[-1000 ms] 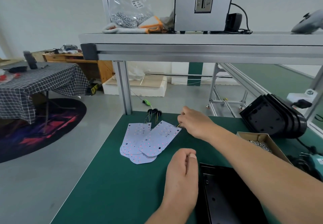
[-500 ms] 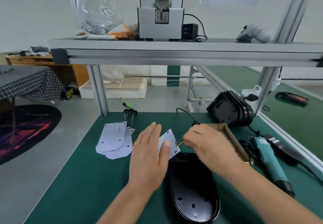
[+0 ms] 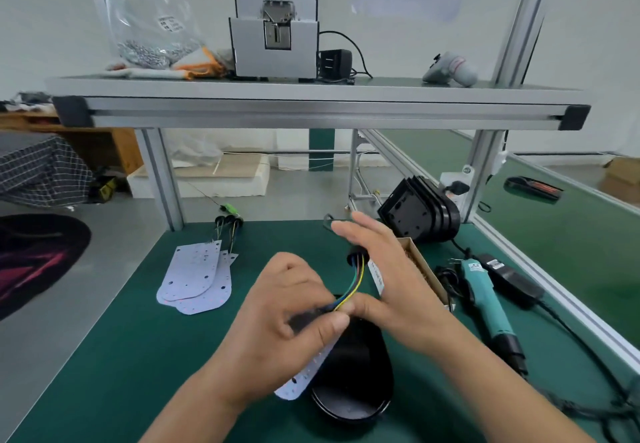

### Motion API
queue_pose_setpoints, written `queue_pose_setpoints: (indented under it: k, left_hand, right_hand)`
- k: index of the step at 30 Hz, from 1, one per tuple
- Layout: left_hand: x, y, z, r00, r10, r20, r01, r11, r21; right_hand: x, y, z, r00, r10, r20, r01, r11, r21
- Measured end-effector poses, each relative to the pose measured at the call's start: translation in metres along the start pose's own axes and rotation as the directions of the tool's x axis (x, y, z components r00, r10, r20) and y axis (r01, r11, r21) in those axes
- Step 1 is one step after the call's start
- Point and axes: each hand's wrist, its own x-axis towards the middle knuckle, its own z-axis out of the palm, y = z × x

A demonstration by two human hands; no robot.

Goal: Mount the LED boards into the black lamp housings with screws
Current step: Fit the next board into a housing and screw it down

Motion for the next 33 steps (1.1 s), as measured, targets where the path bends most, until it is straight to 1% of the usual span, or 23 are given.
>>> queue_pose_setpoints:
  k: [1,2,3,4,6,7,9,11,13,14,15,17,18,20,22,25,26,27,29,30,31,32,33]
  left_hand:
    - [-0.001,0.002,0.0,1.0,-0.013,-0.019,0.011,0.997,-0.073]
    - [-0.003,0.003,0.002,0.998,-0.047,-0.046,0.039,0.987,-0.154]
    - [-0.006,0.002,0.003,0.991,-0.107,-0.085,0.083,0.965,-0.248]
    - [-0.007,0.0,0.003,0.973,-0.194,-0.124,0.139,0.923,-0.358]
    - [-0.007,-0.004,-0.003,0.906,-0.37,-0.203,0.198,0.798,-0.57]
    - [-0.006,-0.008,-0.01,0.867,-0.437,-0.24,0.186,0.73,-0.657]
    - [-0.002,-0.016,-0.03,0.806,-0.531,-0.262,0.107,0.566,-0.817]
    - [0.0,-0.026,-0.051,0.758,-0.598,-0.26,0.012,0.412,-0.911]
    - [-0.001,-0.031,-0.06,0.723,-0.655,-0.217,0.026,0.339,-0.94]
    - [-0.001,-0.03,-0.056,0.714,-0.679,-0.17,0.08,0.32,-0.944]
    - [-0.001,-0.028,-0.047,0.706,-0.698,-0.119,0.161,0.321,-0.933]
    - [0.0,-0.02,-0.027,0.695,-0.718,-0.031,0.319,0.346,-0.882]
    - [0.0,-0.016,-0.018,0.708,-0.706,-0.002,0.356,0.359,-0.863]
    - [0.001,-0.01,-0.009,0.732,-0.681,0.029,0.356,0.346,-0.868]
    - [0.001,-0.009,-0.009,0.702,-0.711,0.025,0.344,0.308,-0.887]
    - [0.0,-0.014,-0.012,0.69,-0.721,0.062,0.313,0.22,-0.924]
    - [0.003,-0.017,-0.014,0.684,-0.722,0.102,0.349,0.202,-0.915]
    - [0.006,-0.022,-0.018,0.663,-0.731,0.163,0.437,0.202,-0.876]
    - [0.008,-0.028,-0.032,0.624,-0.719,0.307,0.6,0.19,-0.777]
    - [0.006,-0.032,-0.039,0.627,-0.678,0.384,0.615,0.128,-0.778]
    - [0.004,-0.032,-0.046,0.641,-0.618,0.455,0.598,0.031,-0.801]
    - [0.005,-0.03,-0.05,0.66,-0.561,0.5,0.588,-0.027,-0.808]
    - [0.005,-0.028,-0.049,0.656,-0.548,0.52,0.613,-0.016,-0.79]
  right_hand:
    - [0.004,0.003,-0.003,0.996,0.056,0.069,-0.065,0.988,0.14]
    - [0.008,0.008,-0.005,0.988,0.091,0.123,-0.117,0.968,0.222]
    - [0.012,0.013,-0.006,0.98,0.117,0.162,-0.153,0.961,0.232]
    - [0.016,0.018,-0.005,0.974,0.132,0.185,-0.165,0.97,0.177]
    - [0.022,0.032,0.0,0.976,0.119,0.183,-0.114,0.993,-0.042]
    - [0.023,0.04,0.003,0.974,0.136,0.181,-0.113,0.985,-0.13]
    - [0.02,0.055,0.006,0.957,0.237,0.167,-0.196,0.953,-0.232]
    - [0.011,0.067,0.005,0.927,0.354,0.125,-0.326,0.924,-0.197]
    - [0.003,0.071,0.007,0.924,0.38,0.032,-0.378,0.923,-0.07]
    - [0.002,0.067,0.009,0.939,0.343,-0.016,-0.343,0.938,-0.053]
    - [0.003,0.061,0.012,0.963,0.267,-0.028,-0.268,0.96,-0.076]
    - [0.005,0.041,0.017,0.991,0.128,0.039,-0.118,0.971,-0.207]
    - [0.005,0.03,0.02,0.993,0.084,0.084,-0.057,0.957,-0.285]
    - [0.002,0.014,0.021,0.983,0.049,0.175,0.024,0.92,-0.391]
    - [-0.002,0.007,0.02,0.966,0.062,0.25,0.057,0.895,-0.442]
    - [-0.008,0.008,0.017,0.966,0.039,0.257,0.094,0.87,-0.485]
    - [-0.01,0.012,0.013,0.974,0.042,0.221,0.077,0.861,-0.503]
    - [-0.012,0.017,0.009,0.986,0.045,0.158,0.046,0.845,-0.533]
    - [-0.017,0.029,-0.003,0.995,0.095,-0.038,-0.1,0.811,-0.577]
    - [-0.019,0.035,-0.011,0.979,0.15,-0.138,-0.202,0.8,-0.565]
    - [-0.021,0.04,-0.017,0.952,0.216,-0.218,-0.301,0.793,-0.529]
    - [-0.022,0.045,-0.024,0.92,0.282,-0.272,-0.385,0.782,-0.49]
    - [-0.024,0.05,-0.027,0.895,0.325,-0.306,-0.438,0.772,-0.461]
